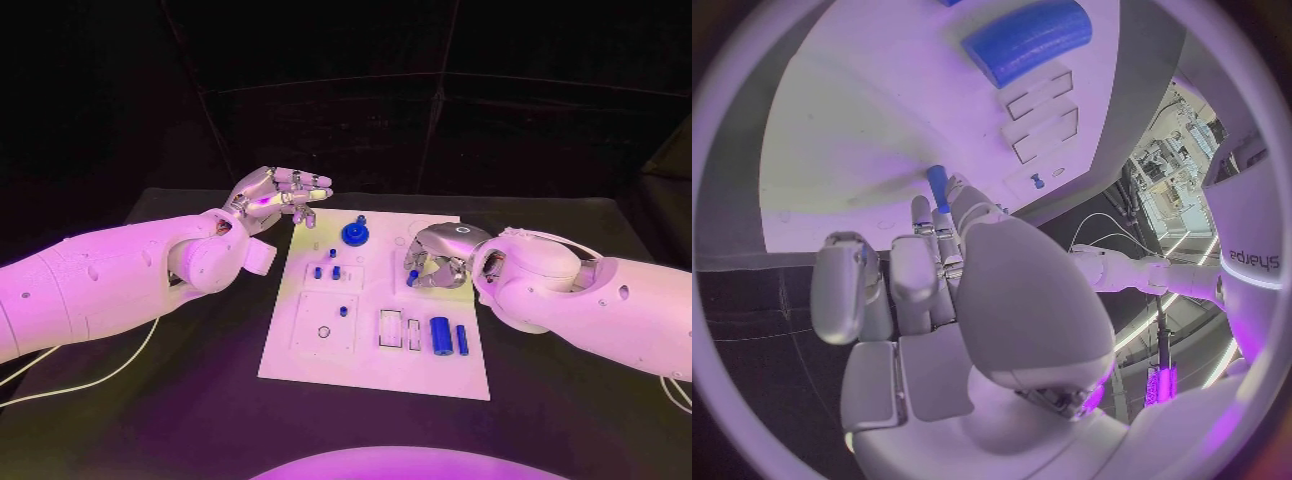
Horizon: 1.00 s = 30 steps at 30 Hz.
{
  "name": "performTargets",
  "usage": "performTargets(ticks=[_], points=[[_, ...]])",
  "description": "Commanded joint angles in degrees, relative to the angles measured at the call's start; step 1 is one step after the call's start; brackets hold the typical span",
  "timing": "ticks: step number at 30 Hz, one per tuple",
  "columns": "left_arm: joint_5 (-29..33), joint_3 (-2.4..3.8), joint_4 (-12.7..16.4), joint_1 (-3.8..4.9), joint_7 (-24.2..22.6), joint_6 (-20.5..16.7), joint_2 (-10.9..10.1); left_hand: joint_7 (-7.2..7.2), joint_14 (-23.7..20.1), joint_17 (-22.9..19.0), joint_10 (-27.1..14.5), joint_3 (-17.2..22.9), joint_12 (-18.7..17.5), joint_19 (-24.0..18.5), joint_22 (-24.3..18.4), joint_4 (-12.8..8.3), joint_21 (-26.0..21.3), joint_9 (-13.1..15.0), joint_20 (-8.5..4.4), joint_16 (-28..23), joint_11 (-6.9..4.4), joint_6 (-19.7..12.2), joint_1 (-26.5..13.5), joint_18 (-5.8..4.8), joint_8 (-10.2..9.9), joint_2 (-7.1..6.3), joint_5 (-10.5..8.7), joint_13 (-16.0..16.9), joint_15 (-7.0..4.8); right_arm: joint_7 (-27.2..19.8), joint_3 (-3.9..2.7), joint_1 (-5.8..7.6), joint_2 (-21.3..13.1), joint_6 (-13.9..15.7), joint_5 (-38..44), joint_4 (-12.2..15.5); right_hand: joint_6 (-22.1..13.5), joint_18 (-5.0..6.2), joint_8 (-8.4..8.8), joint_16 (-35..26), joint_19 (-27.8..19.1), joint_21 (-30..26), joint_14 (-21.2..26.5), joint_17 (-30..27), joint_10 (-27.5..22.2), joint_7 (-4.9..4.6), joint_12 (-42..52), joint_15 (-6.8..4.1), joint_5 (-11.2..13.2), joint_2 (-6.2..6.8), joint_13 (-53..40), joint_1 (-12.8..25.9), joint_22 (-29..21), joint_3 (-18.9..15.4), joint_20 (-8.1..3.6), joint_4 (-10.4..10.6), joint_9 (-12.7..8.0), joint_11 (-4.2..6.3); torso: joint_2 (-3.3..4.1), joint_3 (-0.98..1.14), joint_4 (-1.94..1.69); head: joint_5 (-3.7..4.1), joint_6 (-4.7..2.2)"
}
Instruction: Assemble the parts on the task board
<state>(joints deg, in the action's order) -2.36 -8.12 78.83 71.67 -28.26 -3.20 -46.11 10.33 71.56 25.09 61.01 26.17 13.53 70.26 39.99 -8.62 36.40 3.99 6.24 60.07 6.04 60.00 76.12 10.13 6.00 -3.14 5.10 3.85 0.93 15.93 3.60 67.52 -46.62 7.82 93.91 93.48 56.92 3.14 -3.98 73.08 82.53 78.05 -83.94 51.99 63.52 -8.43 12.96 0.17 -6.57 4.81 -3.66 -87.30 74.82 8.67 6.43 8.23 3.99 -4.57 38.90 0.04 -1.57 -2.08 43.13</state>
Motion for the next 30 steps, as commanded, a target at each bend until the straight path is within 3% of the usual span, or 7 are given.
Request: performTargets(ticks=[1,14,18,22,27,30], points=[[0.3,0.04,0.1,0.10,-0.2,0.7,0.0,0.22,-0.5,0.0,-0.3,0.1,0.3,-0.3,-0.1,-0.3,-0.3,-0.1,0.04,-0.3,0.28,-0.1,0.5,0.36,0.2,0.07,0.07,-0.1,-0.09,-1.5,-0.02,0.01,0.3,-1.2,-0.9,-0.3,0.8,0.63,-0.32,0.3,0.0,0.1,-0.2,0.1,0.9,-0.01,-0.5,-0.45,-0.3,-0.31,0.1,-0.4,0.1,0.9,-0.50,0.1,0.1,0.00,0.01,0.02,0.02,-0.11,0.03],[0.3,0.04,0.0,0.10,-0.2,0.7,0.0,0.23,-0.5,0.0,-0.3,0.0,0.3,-0.3,-0.1,-0.3,-0.3,-0.1,0.05,-0.3,0.29,-0.1,0.5,0.36,0.2,0.07,0.04,-0.1,-0.08,-1.6,0.00,-0.28,1.1,-0.6,-0.1,-1.3,6.1,0.36,-1.83,1.1,0.6,1.1,-0.5,1.5,5.4,0.50,-2.0,-1.12,0.3,-1.22,-0.1,-1.8,1.3,6.2,-1.10,-0.9,0.5,0.83,-0.01,-0.01,0.05,-0.16,0.41],[0.3,0.04,0.0,0.10,-0.1,0.7,0.0,0.23,-0.5,0.0,-0.3,0.0,0.3,-0.3,-0.1,-0.3,-0.3,-0.1,0.05,-0.3,0.29,-0.1,0.5,0.36,0.2,0.07,0.04,-0.1,-0.08,-1.7,-0.01,-0.35,0.7,2.7,1.0,-0.8,7.4,0.07,-2.14,1.4,1.2,2.1,-0.6,2.1,6.9,0.67,-2.4,-1.40,1.2,-1.73,-0.2,-2.5,2.5,8.3,-1.39,-1.9,0.6,1.12,-0.09,0.03,0.11,-0.18,0.41],[0.3,0.04,-0.1,0.10,-0.1,0.7,-0.1,0.23,-0.5,0.0,-0.3,0.0,0.3,-0.3,-0.1,-0.3,-0.3,-0.1,0.05,-0.3,0.29,-0.1,0.5,0.36,0.2,0.07,0.04,-0.1,-0.08,-2.4,-0.02,-0.38,0.0,6.4,1.3,0.3,7.9,-0.08,-2.11,1.7,1.5,2.5,-0.7,2.5,7.7,0.65,-2.9,-1.45,1.5,-1.45,-0.3,-2.5,3.1,9.7,-1.51,-2.8,0.5,1.21,-0.08,0.03,0.10,-0.31,0.36],[0.3,0.04,-0.3,0.09,-0.2,0.7,-0.1,0.24,-0.5,0.0,-0.2,0.1,0.3,-0.3,-0.1,-0.3,-0.3,-0.1,0.05,-0.3,0.30,0.0,0.5,0.35,0.2,0.14,0.02,-0.1,-0.08,-4.1,-0.06,-0.37,-1.8,12.8,-0.5,3.5,7.5,-0.11,-1.53,1.5,1.5,2.6,-0.6,2.2,7.8,0.41,-3.9,-1.34,1.4,-0.70,-0.3,-2.2,3.3,11.4,-1.47,-3.7,0.3,0.98,-0.19,-0.03,0.09,-0.45,0.20],[0.3,0.04,-0.5,0.09,-0.2,0.8,-0.1,0.24,-0.5,0.0,-0.2,0.1,0.3,-0.3,-0.1,-0.3,-0.3,-0.1,0.05,-0.3,0.30,0.0,0.5,0.35,0.2,0.14,0.02,-0.1,-0.08,-4.9,-0.10,-0.34,-2.8,15.1,-1.6,5.8,7.5,-0.14,-1.38,1.6,1.5,2.8,-0.6,2.3,7.9,0.35,-4.2,-1.27,1.5,-0.26,-0.3,-1.7,3.4,11.9,-1.41,-4.0,0.2,0.93,-0.19,-0.02,0.03,-0.50,0.06]])
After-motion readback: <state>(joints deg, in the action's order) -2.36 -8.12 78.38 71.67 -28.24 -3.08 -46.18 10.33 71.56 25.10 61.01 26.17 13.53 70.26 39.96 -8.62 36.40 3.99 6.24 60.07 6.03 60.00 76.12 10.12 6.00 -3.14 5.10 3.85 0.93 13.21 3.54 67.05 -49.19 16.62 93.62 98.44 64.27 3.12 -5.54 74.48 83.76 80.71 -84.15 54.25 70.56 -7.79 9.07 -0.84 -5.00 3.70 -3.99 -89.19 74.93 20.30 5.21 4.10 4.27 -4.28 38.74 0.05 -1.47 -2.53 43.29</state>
